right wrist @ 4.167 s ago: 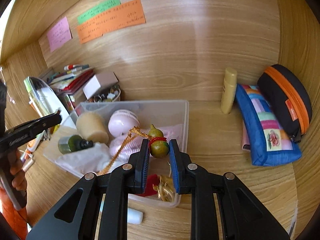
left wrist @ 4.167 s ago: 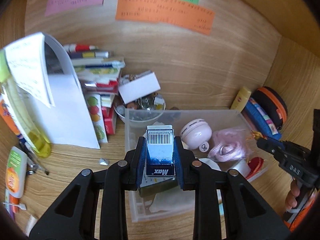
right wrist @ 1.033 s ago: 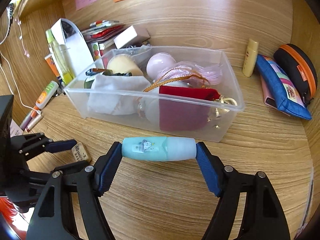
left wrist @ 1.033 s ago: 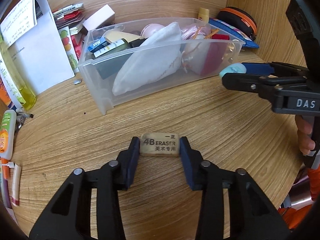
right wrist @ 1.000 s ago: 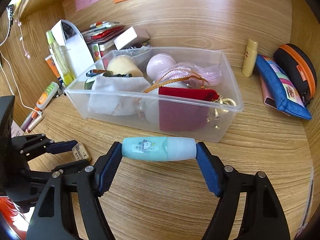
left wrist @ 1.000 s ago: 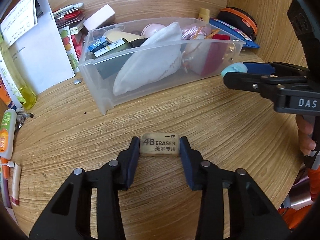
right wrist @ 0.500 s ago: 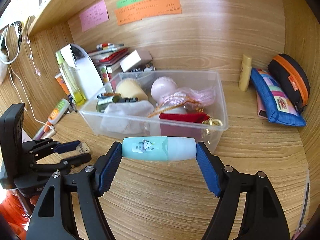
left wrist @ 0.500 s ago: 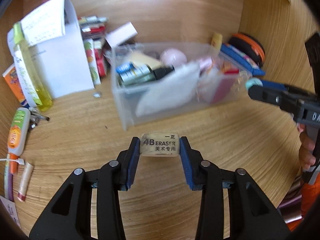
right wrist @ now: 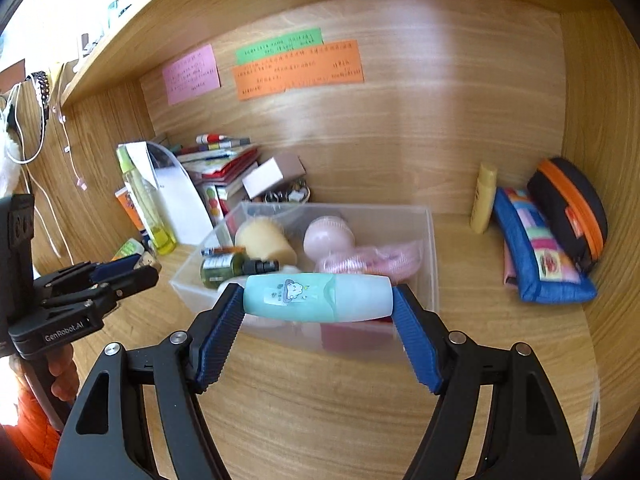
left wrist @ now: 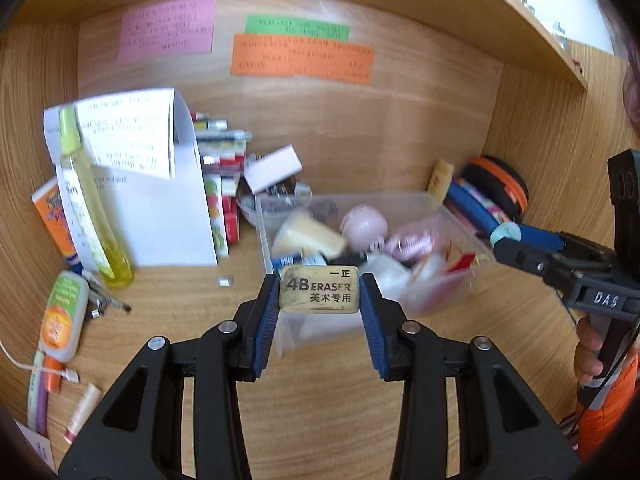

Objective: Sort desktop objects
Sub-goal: 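Carry the eraser and mint tube into the clear bin and release both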

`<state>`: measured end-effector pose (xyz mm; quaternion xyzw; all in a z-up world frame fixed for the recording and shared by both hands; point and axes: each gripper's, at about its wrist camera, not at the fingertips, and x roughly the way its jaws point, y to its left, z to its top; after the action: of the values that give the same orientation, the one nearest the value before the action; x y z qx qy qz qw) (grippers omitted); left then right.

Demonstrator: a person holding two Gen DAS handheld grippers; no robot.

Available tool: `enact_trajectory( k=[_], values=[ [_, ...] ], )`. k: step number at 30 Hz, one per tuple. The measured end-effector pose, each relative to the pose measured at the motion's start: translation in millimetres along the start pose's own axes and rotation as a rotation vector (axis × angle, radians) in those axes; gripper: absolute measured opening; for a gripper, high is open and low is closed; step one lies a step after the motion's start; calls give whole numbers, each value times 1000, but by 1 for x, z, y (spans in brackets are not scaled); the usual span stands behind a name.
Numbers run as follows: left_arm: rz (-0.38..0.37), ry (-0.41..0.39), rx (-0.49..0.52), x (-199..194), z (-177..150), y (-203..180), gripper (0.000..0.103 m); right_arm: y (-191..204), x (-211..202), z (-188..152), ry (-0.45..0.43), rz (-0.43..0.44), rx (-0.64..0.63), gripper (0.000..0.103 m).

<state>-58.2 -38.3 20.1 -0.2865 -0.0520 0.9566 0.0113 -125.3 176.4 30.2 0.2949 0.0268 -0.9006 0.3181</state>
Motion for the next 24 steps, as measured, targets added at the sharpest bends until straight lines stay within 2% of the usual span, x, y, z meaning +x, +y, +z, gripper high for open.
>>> enact_trajectory(
  k=[7,13,19,24],
  values=[
    [-32,-28,-40,8,24,4,40,3,21,22,-11,-14,-33,71],
    [-40,-16,-47,26,37,1,39,-1,50,31,32,-22,-33,71],
    [-61,32,-71,53,43,1,39,1,75,23,77,-9,-44,71],
    [-78,88,-84,81,42,0,39,1,86,16,91,-37,-69,71]
  ],
)
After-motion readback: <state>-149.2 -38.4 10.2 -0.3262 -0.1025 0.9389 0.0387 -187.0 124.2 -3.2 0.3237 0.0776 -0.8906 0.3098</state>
